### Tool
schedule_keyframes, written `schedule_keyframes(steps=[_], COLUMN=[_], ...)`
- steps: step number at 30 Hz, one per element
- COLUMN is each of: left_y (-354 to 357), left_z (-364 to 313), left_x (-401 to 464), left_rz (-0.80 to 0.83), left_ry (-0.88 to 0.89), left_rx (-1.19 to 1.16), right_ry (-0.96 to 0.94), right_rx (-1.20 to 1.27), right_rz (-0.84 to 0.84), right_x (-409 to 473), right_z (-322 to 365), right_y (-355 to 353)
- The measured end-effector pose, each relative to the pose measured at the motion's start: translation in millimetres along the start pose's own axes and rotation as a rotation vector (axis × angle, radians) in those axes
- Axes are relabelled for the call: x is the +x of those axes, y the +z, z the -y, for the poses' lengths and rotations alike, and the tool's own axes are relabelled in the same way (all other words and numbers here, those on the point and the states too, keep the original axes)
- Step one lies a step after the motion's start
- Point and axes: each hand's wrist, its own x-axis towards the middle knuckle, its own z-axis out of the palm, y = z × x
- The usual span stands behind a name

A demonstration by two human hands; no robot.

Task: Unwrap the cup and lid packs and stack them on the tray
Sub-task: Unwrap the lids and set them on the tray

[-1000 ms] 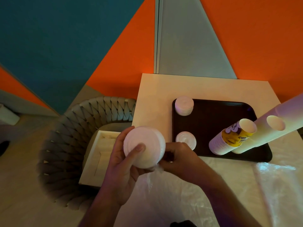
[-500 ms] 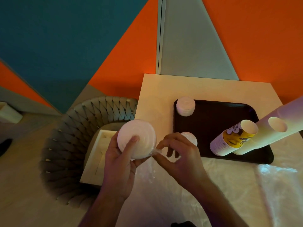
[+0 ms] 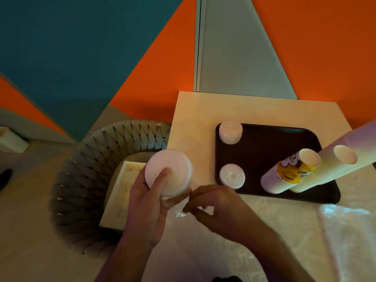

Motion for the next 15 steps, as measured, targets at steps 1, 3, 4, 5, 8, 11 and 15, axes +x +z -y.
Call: schedule_keyframes(steps=[1,3,4,5,8,11,15], left_y=[-1,-3,-4,-5,-6,-4,-6], left_z=[2,5,7,9,15,17,17], left_x=[0,0,0,0,-2,-5,-4], left_rz=[-0.004,-0.02,-0.036,-0.05,-0.044,0.01,0.077], left_ry=[0.026,0.107,0.155,0.203,0.337,0.414,0.434], left_rx=[0.03,0.17,0.273,0.378,0.575,0.683,0.741], right_ry=[0.033,0.101,0.126,0.142,0.164,0.163,0.162], right_rx=[0.048,0.076,0.07,0.068,0.044,-0.01,-0.031], right_rz=[-0.066,-0.249,-0.315,-0.342,-0.222,-0.078,-0.038], right_x=[0,2,3,4,10,14,17], right_z=[-1,-3,-3,-2,4,9,13], right_y=[-5,-15,-19,-22,-20,-14,-11])
